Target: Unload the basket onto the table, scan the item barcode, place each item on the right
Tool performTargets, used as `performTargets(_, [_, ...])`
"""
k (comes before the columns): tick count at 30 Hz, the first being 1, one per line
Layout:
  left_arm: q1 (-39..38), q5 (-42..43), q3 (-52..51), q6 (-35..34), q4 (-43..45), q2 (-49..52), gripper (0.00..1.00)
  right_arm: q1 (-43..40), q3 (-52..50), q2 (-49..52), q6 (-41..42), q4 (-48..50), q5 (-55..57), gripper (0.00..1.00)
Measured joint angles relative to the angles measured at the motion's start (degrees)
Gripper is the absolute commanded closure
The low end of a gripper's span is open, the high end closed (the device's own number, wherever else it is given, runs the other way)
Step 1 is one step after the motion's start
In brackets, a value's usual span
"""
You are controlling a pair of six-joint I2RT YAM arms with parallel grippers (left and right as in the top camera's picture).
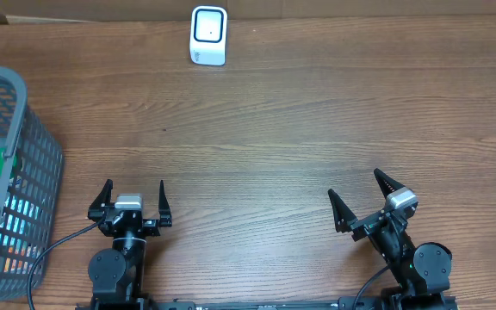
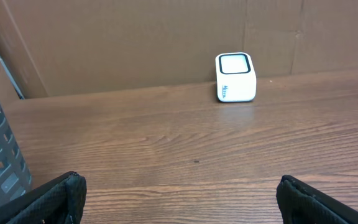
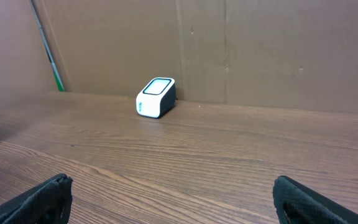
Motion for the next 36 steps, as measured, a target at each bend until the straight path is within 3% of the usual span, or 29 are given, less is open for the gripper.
performTargets(36, [0.0, 0.0, 0.0, 1.5, 0.0, 0.0, 0.0, 0.0, 0.0, 0.0, 0.0, 0.0, 0.0, 0.0])
